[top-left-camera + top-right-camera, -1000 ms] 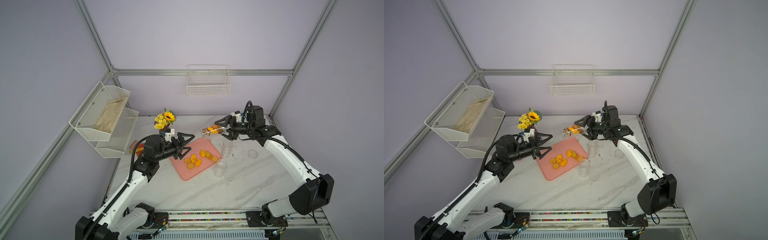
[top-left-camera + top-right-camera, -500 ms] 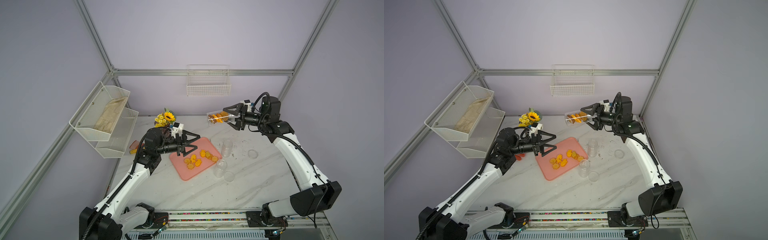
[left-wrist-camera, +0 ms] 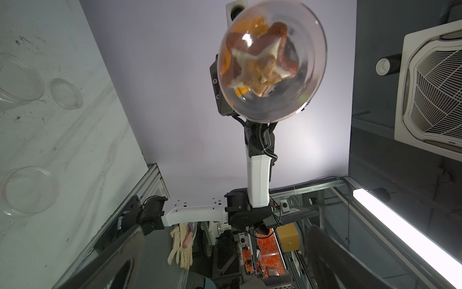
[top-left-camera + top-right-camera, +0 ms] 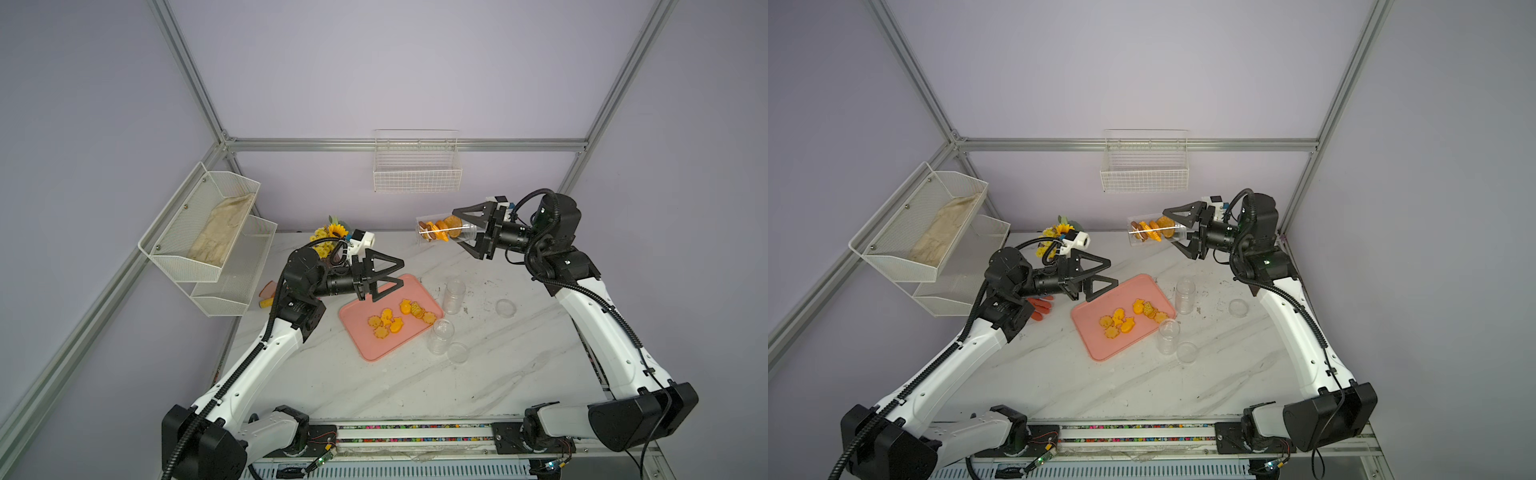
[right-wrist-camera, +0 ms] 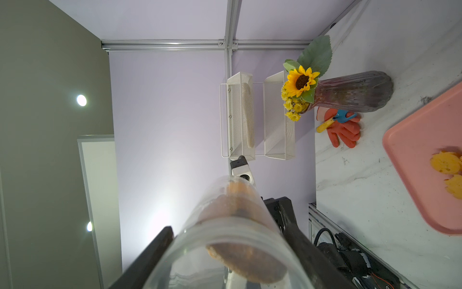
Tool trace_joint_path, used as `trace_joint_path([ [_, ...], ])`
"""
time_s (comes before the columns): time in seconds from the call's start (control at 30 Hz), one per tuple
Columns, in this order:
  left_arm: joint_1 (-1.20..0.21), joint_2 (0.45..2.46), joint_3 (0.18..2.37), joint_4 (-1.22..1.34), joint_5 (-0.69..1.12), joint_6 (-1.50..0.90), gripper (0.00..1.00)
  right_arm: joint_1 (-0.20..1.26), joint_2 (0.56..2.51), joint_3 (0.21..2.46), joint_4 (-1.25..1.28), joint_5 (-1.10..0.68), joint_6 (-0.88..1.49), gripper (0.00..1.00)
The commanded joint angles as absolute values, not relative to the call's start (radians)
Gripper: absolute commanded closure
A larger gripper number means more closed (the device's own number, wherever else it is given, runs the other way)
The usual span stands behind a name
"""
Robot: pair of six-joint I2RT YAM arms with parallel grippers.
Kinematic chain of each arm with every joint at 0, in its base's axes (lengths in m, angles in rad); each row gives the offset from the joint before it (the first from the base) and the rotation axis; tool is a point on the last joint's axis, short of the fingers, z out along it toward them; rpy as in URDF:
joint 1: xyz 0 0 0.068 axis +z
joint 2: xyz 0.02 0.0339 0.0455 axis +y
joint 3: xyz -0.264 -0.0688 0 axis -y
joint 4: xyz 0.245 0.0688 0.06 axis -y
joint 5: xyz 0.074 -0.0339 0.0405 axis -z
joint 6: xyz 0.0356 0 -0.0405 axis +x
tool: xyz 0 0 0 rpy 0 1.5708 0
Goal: Pour the cookies out of the jar
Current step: Pick up the jar from the center of the board.
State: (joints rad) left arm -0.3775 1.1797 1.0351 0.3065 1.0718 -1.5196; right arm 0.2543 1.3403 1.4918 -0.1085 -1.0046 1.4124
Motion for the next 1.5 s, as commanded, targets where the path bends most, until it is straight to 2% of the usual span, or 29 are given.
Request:
trace_joint_path([
  [0.0,-0.401,1.198,1.18,0.354,1.088,-1.537,0.0,0.254,1.299,1.481,-0.054,-1.025,1.458,0.3],
  [0.57,-0.467,1.332,1.354,0.352,1.059,-1.543,0.0,0.255,1.24,1.404,-0.034,-1.047,1.467,0.3],
  [1.47,-0.491,1.404,1.375,0.337,0.979,-1.565,0.0,0.311,1.236,1.276,0.045,-1.042,1.463,0.3],
])
